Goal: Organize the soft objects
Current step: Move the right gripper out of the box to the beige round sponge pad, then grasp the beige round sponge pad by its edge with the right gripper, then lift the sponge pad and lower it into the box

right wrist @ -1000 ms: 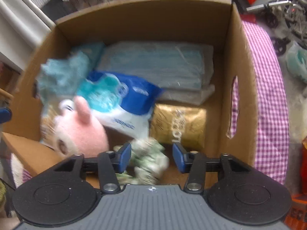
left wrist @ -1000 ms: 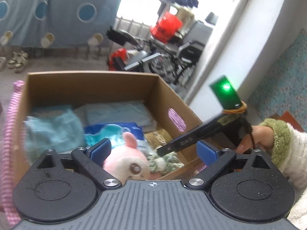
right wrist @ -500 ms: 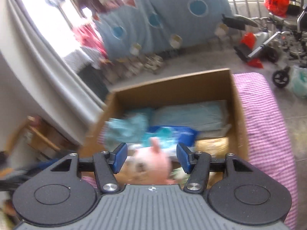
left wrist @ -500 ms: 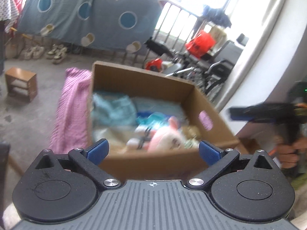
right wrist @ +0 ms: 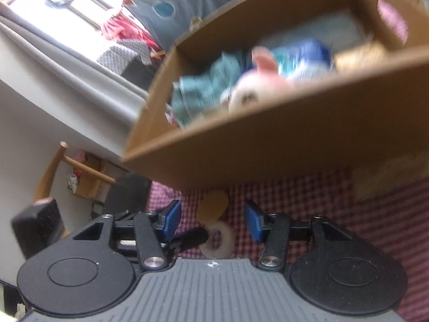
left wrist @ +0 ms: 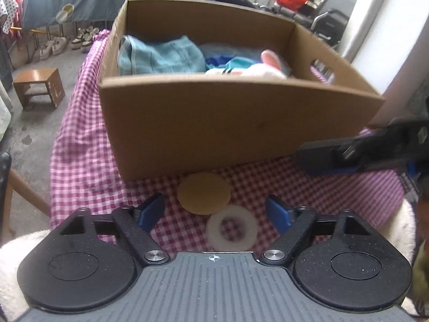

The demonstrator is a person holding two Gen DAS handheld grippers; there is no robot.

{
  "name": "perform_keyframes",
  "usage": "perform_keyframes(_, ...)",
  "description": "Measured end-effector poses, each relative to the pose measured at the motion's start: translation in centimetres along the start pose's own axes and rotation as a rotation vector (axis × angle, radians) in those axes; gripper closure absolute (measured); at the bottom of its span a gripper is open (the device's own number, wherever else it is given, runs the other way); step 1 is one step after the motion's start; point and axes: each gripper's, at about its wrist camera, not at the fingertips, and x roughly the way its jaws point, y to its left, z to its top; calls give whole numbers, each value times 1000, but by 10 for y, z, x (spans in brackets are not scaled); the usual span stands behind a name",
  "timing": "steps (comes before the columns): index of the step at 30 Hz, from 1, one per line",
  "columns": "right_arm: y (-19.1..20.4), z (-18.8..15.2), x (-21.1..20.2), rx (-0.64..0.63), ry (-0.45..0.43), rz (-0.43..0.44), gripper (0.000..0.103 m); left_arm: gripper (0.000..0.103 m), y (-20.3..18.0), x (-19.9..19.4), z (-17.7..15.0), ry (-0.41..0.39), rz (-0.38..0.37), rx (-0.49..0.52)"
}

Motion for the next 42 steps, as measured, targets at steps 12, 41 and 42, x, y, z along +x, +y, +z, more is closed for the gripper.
perform_keyframes(12, -7, 12, 65, 87, 128, -13, 62, 45, 12, 24, 0, 46, -3, -6)
perform_keyframes(41, 53, 0, -21, -127, -82, 121, 90, 53, -4, -59, 2, -160, -21, 65)
perform_keyframes(42, 54, 2, -30, -138, -103, 124, 90, 53, -10, -64, 5, -174, -22, 79)
